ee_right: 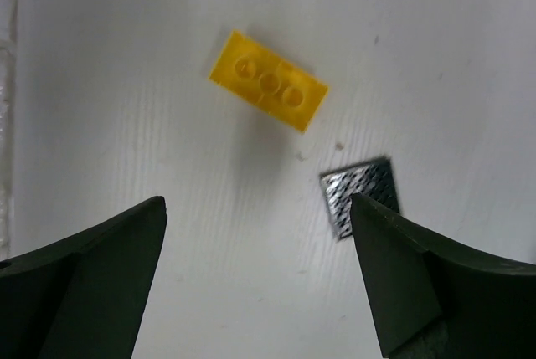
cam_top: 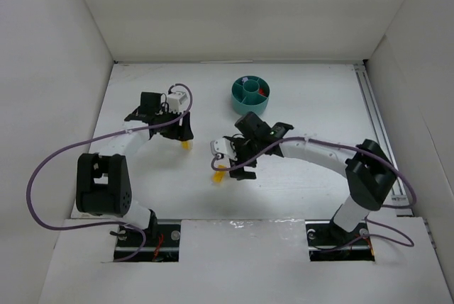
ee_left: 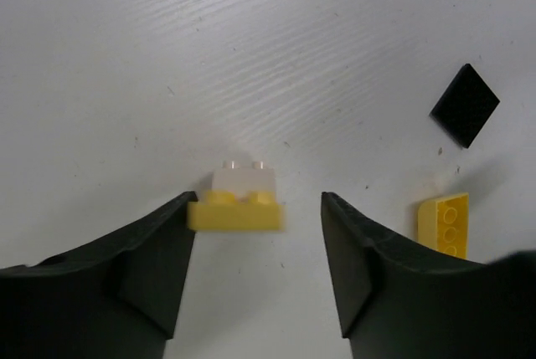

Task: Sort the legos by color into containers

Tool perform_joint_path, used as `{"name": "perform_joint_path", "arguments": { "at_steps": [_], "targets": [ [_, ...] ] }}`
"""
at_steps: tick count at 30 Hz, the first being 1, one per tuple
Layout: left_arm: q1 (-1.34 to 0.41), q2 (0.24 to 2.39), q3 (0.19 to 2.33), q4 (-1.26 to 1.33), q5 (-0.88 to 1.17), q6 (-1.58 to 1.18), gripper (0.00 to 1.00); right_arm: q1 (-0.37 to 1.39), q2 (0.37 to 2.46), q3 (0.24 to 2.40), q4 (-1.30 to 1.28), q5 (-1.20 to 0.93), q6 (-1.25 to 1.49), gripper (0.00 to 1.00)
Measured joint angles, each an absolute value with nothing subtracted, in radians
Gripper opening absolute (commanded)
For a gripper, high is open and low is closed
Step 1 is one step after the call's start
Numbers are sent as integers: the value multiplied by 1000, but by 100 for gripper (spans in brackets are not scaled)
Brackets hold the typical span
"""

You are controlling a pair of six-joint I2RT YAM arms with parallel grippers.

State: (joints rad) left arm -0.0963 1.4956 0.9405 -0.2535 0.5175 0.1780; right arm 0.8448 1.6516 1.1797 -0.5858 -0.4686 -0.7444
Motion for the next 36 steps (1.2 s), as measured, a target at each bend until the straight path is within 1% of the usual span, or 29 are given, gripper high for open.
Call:
{"name": "perform_joint_path", "arguments": {
  "at_steps": [2,5,6,7,10,11,12,17,22,28,33,36],
  "targets": [
    [-96,1495,935,-255,529,183,68,871,1666,1182,-532,-461,-830,95],
    [-81,1488,924,-254,550,187,77,901,1744,1240,-495,-458,-949,95],
    [-72,1482,920,-257,557,187,82,909,1775,1263,-481,-456,-988,95],
    [-61,1473,917,-257,562,187,84,915,1803,1283,-472,-457,-1034,95],
    [-19,1427,913,-259,584,185,91,920,1869,1329,-480,-462,-1165,94],
    [-3,1407,913,-259,595,185,98,920,1889,1346,-497,-464,-1213,94],
    [15,1388,912,-258,607,183,100,918,1904,1359,-511,-469,-1255,93],
    [126,1341,912,-251,692,173,100,903,1942,1423,-651,-489,-1459,91],
    [228,1340,910,-250,754,144,100,881,1942,1430,-760,-504,-1600,91],
    [244,1298,902,-252,781,147,100,870,1974,1448,-822,-508,-1671,91],
    [244,1209,873,-239,781,131,100,871,2033,1494,-851,-513,-1685,91],
    [244,1142,824,-210,779,99,100,872,2049,1522,-859,-514,-1691,87]
  ]
}}
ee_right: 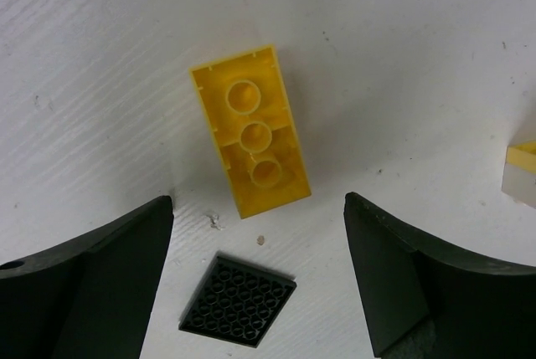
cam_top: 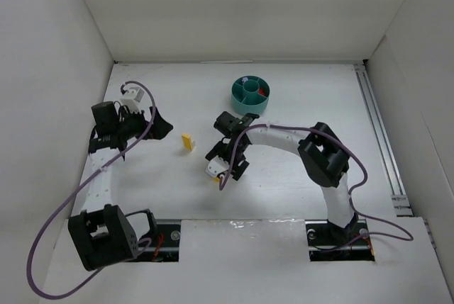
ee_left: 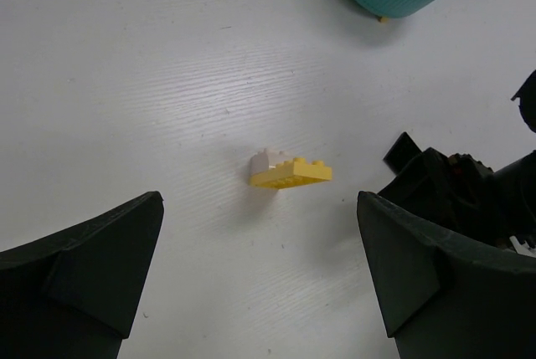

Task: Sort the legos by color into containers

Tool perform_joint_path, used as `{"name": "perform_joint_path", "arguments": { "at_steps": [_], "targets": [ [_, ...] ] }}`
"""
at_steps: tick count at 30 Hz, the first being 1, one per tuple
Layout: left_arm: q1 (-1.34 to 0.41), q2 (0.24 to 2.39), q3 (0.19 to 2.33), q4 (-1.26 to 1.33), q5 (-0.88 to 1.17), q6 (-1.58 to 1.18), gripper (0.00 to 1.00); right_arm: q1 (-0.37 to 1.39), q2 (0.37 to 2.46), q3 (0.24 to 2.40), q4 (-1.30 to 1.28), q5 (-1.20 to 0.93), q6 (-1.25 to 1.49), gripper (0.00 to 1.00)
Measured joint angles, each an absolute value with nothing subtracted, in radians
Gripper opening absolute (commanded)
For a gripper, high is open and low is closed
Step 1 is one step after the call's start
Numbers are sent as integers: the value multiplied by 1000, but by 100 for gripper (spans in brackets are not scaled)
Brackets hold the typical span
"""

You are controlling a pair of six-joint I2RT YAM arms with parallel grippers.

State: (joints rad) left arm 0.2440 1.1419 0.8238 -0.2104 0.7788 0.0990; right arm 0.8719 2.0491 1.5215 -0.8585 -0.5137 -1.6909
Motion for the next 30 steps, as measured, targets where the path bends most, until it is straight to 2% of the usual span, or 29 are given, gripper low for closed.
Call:
{"name": "perform_joint_path", "arguments": {
  "at_steps": [12,16,18,21,25,26,30],
  "targets": [
    [244,1048,780,-168,707,69,100,878,2086,1570,-917,-533,-1722,60],
    [244,1042,778,-162,689,69,100,887,2089,1576,-935,-545,-1725,58],
    [244,1036,776,-159,682,67,100,890,2090,1581,-940,-553,-1727,53],
    [244,1025,767,-150,677,65,100,892,2090,1592,-948,-559,-1730,45],
    [244,1016,761,-150,670,63,100,891,2097,1613,-961,-561,-1720,26],
    [244,1015,761,-149,669,62,100,891,2100,1617,-962,-561,-1711,16],
    [244,1011,759,-148,670,62,100,891,2102,1623,-966,-563,-1628,5]
  ]
}}
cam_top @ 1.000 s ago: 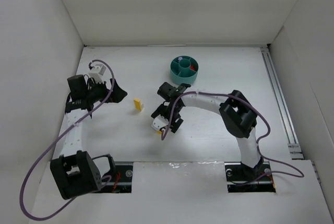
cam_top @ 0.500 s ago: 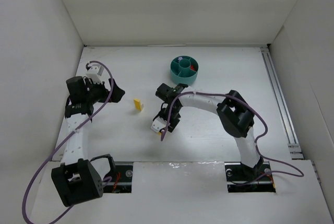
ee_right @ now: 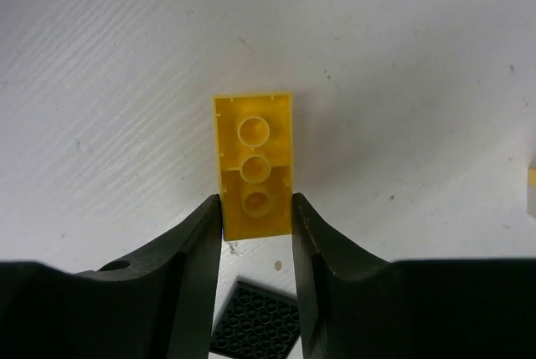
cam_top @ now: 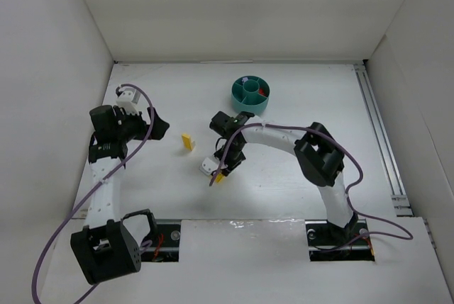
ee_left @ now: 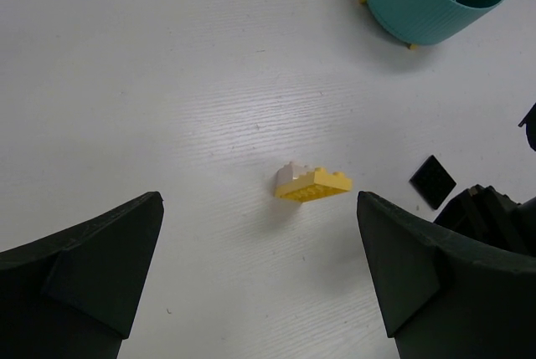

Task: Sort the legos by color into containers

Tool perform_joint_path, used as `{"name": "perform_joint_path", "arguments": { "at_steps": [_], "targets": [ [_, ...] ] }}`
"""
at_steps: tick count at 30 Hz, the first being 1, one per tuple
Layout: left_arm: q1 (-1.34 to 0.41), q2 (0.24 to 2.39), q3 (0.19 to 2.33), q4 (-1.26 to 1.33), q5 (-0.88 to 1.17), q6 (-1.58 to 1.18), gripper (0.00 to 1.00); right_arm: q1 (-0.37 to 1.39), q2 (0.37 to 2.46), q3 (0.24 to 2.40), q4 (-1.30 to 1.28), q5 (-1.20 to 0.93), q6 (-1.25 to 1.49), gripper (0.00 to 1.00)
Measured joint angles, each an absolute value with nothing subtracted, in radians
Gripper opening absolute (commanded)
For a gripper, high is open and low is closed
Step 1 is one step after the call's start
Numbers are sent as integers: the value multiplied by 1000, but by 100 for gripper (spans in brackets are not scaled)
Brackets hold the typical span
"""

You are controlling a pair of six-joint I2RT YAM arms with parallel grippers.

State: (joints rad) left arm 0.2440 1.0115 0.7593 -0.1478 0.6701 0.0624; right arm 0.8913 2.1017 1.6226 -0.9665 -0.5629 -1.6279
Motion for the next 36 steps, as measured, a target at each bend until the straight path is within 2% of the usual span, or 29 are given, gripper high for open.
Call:
{"name": "perform_joint_path", "arguments": {
  "at_steps": [6,11,15,20,24,28,32,36],
  "targets": [
    [234,1034,759,-133,682,59,100,863,2059,1618,-953,-585,-1382,2],
    [170,1053,759,-91,673,39,100,789,1912,1592,-861,-608,-1040,0],
    [112,1058,761,-30,666,23,100,715,1790,1575,-670,-606,-665,0],
    [65,1155,832,1,763,25,100,623,1665,1475,-421,-531,-375,0],
    [40,1316,978,60,913,-97,100,606,1620,1379,-260,-420,-265,0],
    [-10,1429,1142,95,973,-232,100,617,1620,1336,-153,-329,-220,0],
    [-77,1486,1295,102,1000,-290,100,626,1622,1327,-86,-268,-207,0],
    [-119,1496,1320,93,1016,-307,100,630,1622,1327,-40,-229,-207,0]
  ]
}}
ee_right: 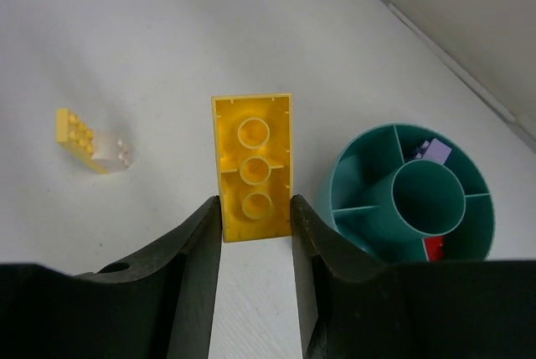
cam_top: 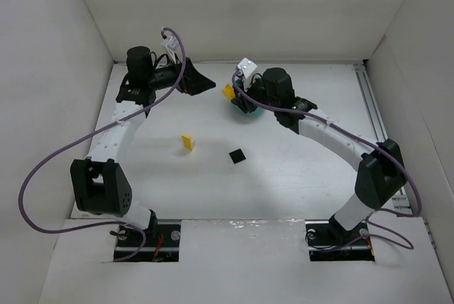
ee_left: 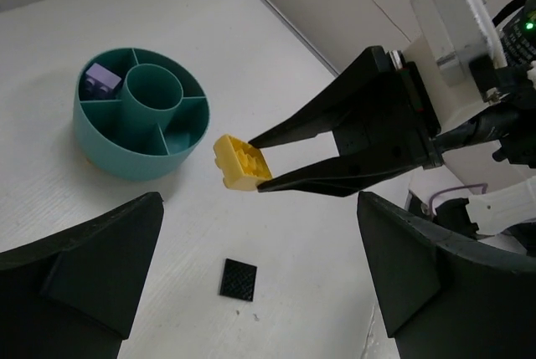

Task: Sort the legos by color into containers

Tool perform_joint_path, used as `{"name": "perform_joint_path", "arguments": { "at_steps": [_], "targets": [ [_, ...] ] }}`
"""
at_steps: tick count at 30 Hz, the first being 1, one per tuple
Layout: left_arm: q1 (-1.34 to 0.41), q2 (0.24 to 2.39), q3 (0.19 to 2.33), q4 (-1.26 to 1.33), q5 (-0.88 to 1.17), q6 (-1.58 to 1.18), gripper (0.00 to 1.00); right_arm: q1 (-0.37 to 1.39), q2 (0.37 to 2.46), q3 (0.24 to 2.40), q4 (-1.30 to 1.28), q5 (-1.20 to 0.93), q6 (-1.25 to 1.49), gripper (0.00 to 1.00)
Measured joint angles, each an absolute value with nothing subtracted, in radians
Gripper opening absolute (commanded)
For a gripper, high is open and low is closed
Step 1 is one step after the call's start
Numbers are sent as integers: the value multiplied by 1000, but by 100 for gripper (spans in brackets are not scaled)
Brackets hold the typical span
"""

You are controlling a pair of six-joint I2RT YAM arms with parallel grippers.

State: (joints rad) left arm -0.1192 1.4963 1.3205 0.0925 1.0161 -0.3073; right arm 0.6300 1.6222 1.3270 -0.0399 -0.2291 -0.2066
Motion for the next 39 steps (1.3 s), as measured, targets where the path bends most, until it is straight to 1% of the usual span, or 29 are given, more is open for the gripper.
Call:
{"name": "perform_joint_path", "arguments": {
  "at_steps": [4,7,9,10,12,17,18,19,28,29,30,33,34,36,37,39],
  "targets": [
    [-130,1527,1323,54,1013,-304,100,632,1623,1327,-14,-207,-219,0],
    [-131,1565,1339,20,997,-292,92,646,1623,1328,-3,-197,-234,0],
    [-131,1589,1354,1,989,-287,85,662,1624,1328,8,-190,-244,0],
    [-133,1598,1360,-5,986,-284,85,670,1624,1328,9,-189,-248,0],
    [-137,1610,1369,-15,983,-279,80,686,1624,1328,11,-186,-259,0],
    [-154,1623,1390,-34,989,-269,65,708,1634,1337,15,-175,-278,0],
    [-158,1625,1395,-37,992,-267,59,709,1638,1342,15,-173,-280,0],
    [-160,1627,1399,-42,995,-265,56,709,1643,1348,15,-170,-282,0],
    [-185,1647,1406,-85,1022,-237,49,719,1665,1368,28,-138,-290,0],
    [-188,1649,1406,-89,1022,-236,46,720,1665,1368,30,-137,-292,0],
    [-189,1650,1406,-94,1022,-234,39,721,1665,1368,31,-136,-293,0],
    [-192,1655,1406,-98,1012,-223,24,722,1665,1368,32,-131,-295,0],
    [-189,1657,1406,-99,1013,-223,14,723,1665,1368,34,-130,-297,0],
    [-189,1662,1411,-102,1013,-220,4,727,1665,1364,38,-117,-300,0],
    [-191,1665,1416,-105,1012,-220,2,727,1665,1361,39,-110,-300,2],
    [-196,1678,1432,-112,1010,-217,0,728,1662,1348,56,-92,-292,18]
  ]
}}
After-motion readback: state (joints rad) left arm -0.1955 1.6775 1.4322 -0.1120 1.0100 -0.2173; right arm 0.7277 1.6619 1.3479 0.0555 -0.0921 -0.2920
